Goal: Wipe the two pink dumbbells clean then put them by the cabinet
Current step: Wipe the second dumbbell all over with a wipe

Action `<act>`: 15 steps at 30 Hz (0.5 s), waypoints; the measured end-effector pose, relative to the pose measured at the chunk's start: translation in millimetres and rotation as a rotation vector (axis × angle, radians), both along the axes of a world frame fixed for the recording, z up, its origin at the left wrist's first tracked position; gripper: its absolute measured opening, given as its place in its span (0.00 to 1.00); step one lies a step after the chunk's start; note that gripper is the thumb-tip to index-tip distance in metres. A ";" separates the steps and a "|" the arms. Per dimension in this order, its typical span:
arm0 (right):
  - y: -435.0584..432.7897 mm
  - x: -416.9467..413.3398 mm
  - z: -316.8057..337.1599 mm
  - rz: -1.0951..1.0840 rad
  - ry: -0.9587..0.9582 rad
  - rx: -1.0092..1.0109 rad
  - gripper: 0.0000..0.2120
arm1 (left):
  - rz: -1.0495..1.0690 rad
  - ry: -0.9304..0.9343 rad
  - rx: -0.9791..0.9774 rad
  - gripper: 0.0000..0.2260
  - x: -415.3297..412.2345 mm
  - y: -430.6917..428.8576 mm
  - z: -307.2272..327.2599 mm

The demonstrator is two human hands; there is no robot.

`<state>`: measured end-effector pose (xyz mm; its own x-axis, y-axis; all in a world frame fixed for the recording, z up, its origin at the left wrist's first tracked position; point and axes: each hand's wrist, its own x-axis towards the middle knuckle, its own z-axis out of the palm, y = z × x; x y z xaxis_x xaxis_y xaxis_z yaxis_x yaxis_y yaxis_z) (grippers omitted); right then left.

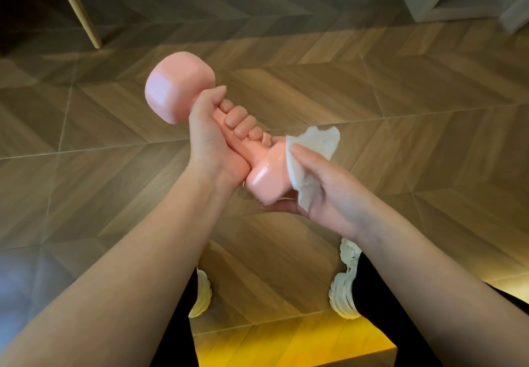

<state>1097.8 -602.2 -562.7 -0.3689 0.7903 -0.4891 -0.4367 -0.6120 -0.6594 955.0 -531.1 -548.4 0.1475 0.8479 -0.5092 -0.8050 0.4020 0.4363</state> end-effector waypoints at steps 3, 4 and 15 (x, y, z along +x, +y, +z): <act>-0.6 -10.0 -5.2 -0.078 -0.093 0.021 0.28 | -0.019 0.058 0.035 0.16 1.1 -1.5 -0.8; -0.4 -14.0 -6.1 -0.112 -0.137 0.013 0.26 | -0.023 0.086 0.040 0.16 2.1 -1.4 -0.9; -3.0 -9.3 -10.5 -0.123 -0.300 0.174 0.14 | 0.054 0.102 -0.097 0.14 5.3 0.8 -2.5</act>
